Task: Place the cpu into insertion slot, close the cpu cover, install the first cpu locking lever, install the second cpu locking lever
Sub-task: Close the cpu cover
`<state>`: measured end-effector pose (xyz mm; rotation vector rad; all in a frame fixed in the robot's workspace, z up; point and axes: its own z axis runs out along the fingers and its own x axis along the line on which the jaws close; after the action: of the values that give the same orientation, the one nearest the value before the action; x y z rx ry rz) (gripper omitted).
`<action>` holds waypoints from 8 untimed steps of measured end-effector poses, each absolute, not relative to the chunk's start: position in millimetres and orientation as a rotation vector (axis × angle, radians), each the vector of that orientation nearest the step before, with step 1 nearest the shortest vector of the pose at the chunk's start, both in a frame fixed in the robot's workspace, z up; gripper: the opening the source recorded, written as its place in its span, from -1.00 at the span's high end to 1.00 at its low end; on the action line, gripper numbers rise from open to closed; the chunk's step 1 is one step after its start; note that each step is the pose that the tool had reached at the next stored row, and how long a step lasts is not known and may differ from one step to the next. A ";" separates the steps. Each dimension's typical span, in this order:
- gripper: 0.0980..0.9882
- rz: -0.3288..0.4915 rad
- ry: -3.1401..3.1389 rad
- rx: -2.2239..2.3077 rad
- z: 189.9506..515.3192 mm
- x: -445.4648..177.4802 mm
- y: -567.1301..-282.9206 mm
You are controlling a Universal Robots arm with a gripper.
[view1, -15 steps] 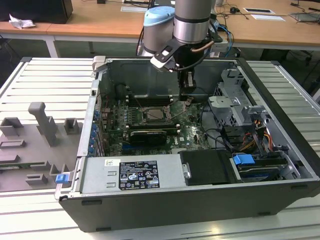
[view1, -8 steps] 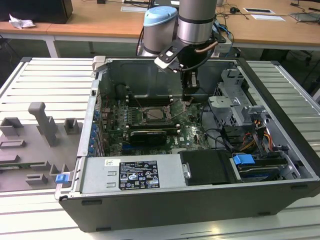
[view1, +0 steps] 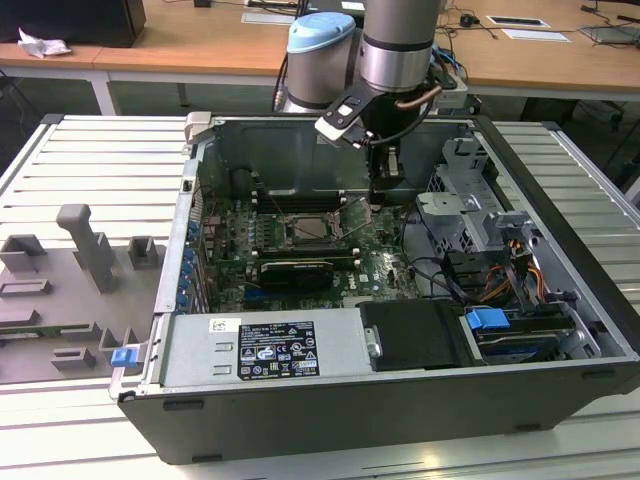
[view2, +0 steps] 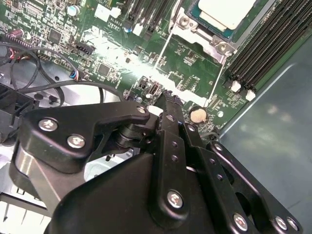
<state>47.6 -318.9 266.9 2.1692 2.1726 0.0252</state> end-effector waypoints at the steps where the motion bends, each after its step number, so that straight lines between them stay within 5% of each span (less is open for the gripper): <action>1: 0.98 0.025 2.173 2.169 266.4 48.7 -318.8; 8: 0.98 0.025 2.180 2.161 261.3 51.3 -318.0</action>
<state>51.3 -318.0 261.3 2.1613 2.1800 0.0247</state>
